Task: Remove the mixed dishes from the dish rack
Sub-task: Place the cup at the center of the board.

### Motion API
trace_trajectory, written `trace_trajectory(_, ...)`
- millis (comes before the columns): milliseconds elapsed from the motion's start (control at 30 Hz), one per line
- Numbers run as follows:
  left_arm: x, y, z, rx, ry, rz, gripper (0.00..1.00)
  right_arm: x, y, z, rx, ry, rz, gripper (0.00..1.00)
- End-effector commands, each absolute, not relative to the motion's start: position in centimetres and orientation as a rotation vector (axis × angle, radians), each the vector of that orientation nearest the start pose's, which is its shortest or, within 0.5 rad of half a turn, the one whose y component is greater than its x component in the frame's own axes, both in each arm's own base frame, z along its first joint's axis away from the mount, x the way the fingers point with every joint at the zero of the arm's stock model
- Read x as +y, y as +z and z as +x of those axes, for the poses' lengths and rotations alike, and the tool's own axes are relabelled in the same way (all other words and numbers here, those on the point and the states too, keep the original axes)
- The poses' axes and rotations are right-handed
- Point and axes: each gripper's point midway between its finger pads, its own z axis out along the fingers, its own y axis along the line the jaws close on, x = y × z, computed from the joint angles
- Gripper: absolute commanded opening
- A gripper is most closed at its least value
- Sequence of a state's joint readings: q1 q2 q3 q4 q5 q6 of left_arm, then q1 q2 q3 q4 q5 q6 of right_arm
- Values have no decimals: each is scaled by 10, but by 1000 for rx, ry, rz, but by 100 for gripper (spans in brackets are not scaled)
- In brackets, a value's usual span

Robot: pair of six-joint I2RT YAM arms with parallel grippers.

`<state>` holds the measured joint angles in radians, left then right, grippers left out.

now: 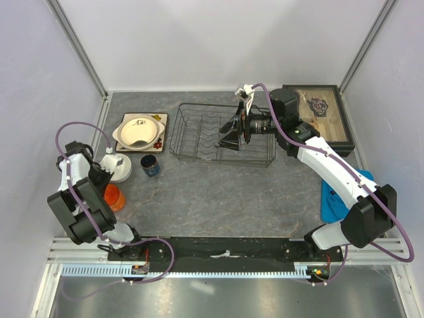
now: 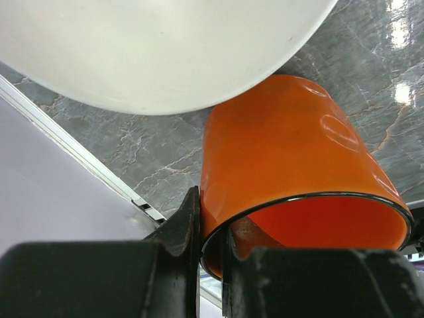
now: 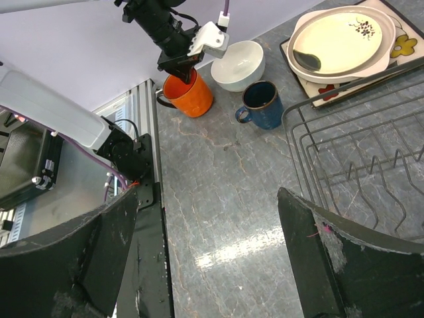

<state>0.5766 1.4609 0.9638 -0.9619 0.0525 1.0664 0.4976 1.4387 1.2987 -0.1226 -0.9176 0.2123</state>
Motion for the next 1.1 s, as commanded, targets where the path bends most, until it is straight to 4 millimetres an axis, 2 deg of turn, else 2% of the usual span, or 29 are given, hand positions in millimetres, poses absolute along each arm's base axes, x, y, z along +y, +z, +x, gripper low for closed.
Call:
trace_trajectory(0,170,71,203,2901,133,782,1,314,344,275,1592,1276,-962,93)
trace_trajectory(167,171,70,205,2911,119,772,2,313,344,275,1590,1269,-963,94)
trace_trajectory(400,169,72,206,2899,119,763,17,312,344,275,1587,1263,-964,95)
trace_trajectory(667,168,73,205,2894,124,762,26,312,344,274,1588,1261,-964,96)
trace_trajectory(767,168,74,205,2887,131,763,33,311,344,275,1588,1257,-961,96)
trace_trajectory(900,166,78,203,2874,147,775,46,311,343,275,1589,1256,-962,96)
trace_trajectory(1067,164,84,201,2852,165,782,55,311,343,275,1590,1254,-962,97)
